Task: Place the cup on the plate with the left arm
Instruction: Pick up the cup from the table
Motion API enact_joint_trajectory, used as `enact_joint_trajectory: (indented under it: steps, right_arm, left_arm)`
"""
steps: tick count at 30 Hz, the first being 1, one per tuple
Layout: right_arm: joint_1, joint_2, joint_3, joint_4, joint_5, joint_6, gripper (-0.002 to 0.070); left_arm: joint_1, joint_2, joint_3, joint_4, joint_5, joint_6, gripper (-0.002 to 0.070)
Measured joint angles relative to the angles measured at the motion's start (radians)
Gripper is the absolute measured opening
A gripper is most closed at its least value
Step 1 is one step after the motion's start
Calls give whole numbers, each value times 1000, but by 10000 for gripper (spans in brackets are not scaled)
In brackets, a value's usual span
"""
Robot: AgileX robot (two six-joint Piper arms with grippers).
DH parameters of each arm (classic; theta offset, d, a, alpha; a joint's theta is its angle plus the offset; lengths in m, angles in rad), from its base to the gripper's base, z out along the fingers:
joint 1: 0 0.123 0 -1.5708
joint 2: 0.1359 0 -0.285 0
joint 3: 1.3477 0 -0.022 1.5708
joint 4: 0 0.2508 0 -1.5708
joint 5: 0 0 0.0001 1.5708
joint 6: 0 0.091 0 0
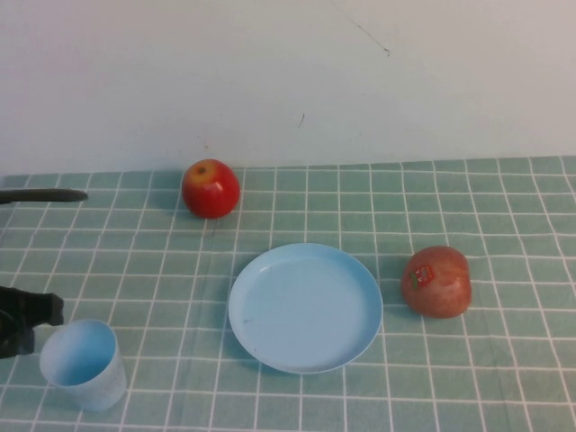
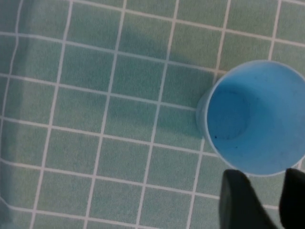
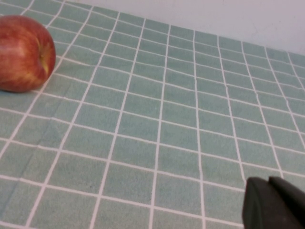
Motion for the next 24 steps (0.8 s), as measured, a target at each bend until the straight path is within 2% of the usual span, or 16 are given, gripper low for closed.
enact_joint_trajectory:
  steps: [2,5,8,16,19,20,22,24]
  right_arm:
    - [0,0,0,0,0,0,-2]
    - [0,0,0,0,0,0,-2]
    - [0,0,0,0,0,0,-2]
    - [0,0,0,0,0,0,-2]
    - [0,0,0,0,0,0,-2]
    - [0,0,0,0,0,0,-2]
    - [0,0,0,0,0,0,-2]
    - [0,0,0,0,0,0,-2]
  left_arm:
    - [0,25,0,0,0,0,296]
    - [0,62,-2,4,-17,-8,417]
    - [0,121,-1,4,-45,-14,433]
    - [12,334,-2,6,-137,-14,395]
    - [31,420,-4,-50,-156,38,364]
    - [39,446,-4,-96,-160,87,314]
    - [46,484,-4,-214,-162,231,166]
    - [49,506,-4,-350,-166,355,81]
